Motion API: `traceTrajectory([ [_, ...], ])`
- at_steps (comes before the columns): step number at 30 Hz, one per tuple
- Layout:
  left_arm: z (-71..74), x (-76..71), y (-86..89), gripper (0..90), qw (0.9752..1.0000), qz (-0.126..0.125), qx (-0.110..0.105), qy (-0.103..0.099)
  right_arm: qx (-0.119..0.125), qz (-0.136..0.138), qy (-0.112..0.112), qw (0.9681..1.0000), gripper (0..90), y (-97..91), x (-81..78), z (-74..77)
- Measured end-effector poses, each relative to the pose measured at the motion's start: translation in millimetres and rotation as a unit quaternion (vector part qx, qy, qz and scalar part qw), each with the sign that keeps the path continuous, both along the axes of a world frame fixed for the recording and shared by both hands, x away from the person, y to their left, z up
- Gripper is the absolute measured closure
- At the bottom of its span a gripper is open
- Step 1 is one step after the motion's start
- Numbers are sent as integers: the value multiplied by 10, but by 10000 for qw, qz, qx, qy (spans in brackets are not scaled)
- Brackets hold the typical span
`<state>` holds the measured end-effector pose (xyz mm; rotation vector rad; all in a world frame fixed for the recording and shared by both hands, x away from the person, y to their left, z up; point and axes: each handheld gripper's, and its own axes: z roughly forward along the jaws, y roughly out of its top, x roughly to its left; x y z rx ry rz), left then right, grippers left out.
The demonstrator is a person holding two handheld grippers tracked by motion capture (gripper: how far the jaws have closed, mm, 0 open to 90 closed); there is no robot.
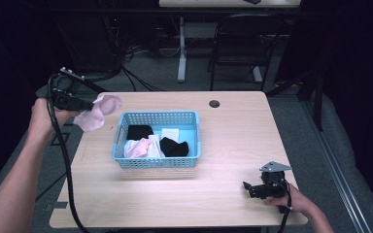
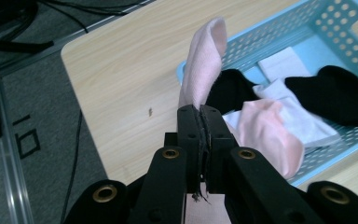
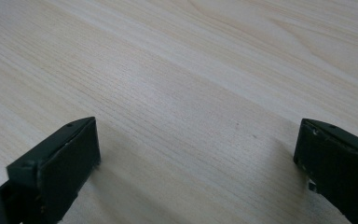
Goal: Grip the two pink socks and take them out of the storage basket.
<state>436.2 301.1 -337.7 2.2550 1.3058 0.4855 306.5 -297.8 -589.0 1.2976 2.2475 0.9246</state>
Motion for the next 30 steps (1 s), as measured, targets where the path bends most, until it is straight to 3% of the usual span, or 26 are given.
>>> traceTrajectory([
  [7,-125,9,197,877,9993,235,114,286,1,3,-2,10000,0,0,0,0],
  [18,-436,8,360,877,9958,450,239,758,37,-30,-26,10000,0,6,-2,-5],
  [26,-819,54,417,876,9923,549,196,1092,47,-7,-38,10000,0,5,1,-8],
  [30,-1118,108,432,876,9886,664,122,1344,49,-7,-38,10000,0,5,1,-8],
])
